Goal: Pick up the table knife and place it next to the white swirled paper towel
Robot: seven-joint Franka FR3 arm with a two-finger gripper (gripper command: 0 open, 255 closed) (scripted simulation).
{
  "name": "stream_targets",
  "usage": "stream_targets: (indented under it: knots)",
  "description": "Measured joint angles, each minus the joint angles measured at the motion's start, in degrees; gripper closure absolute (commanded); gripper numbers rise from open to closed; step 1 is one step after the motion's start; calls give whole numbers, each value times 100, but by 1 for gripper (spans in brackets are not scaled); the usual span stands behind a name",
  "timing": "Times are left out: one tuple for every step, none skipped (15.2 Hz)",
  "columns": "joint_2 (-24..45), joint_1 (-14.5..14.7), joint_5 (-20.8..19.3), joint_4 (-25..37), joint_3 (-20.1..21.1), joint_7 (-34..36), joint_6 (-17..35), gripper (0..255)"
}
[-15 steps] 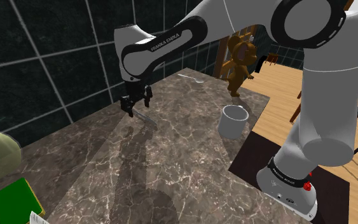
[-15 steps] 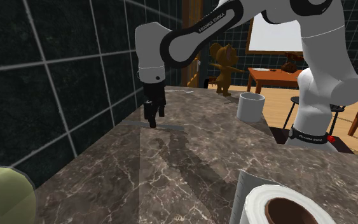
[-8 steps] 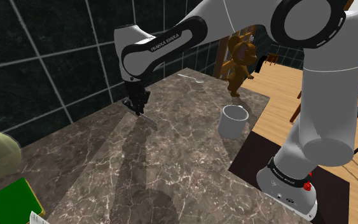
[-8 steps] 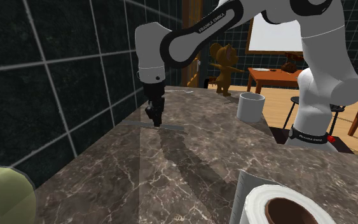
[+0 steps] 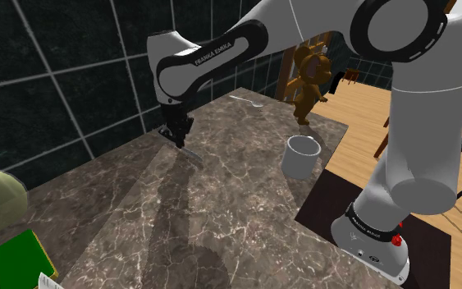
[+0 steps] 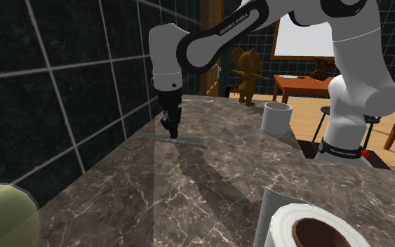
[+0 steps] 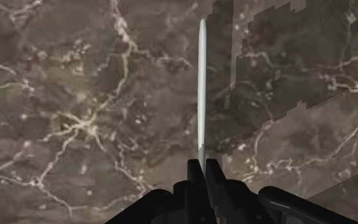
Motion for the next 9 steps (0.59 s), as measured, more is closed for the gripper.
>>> stream_targets:
  knots:
    - [-23,1,5,16,4,2,-38,255]
    - [-56,2,13,33,9,3,-86,255]
    - [-98,2,23,59,15,2,-154,255]
    - [-116,-5,30,107,15,-11,-218,255]
    - [-154,-12,39,131,16,-22,-279,255]
    - [-190,-12,48,162,21,-22,-345,255]
    - [-214,-17,55,203,22,-31,-410,255]
    - [-254,-16,65,232,28,-30,-477,255]
    - [-250,-12,65,309,30,-29,-549,255]
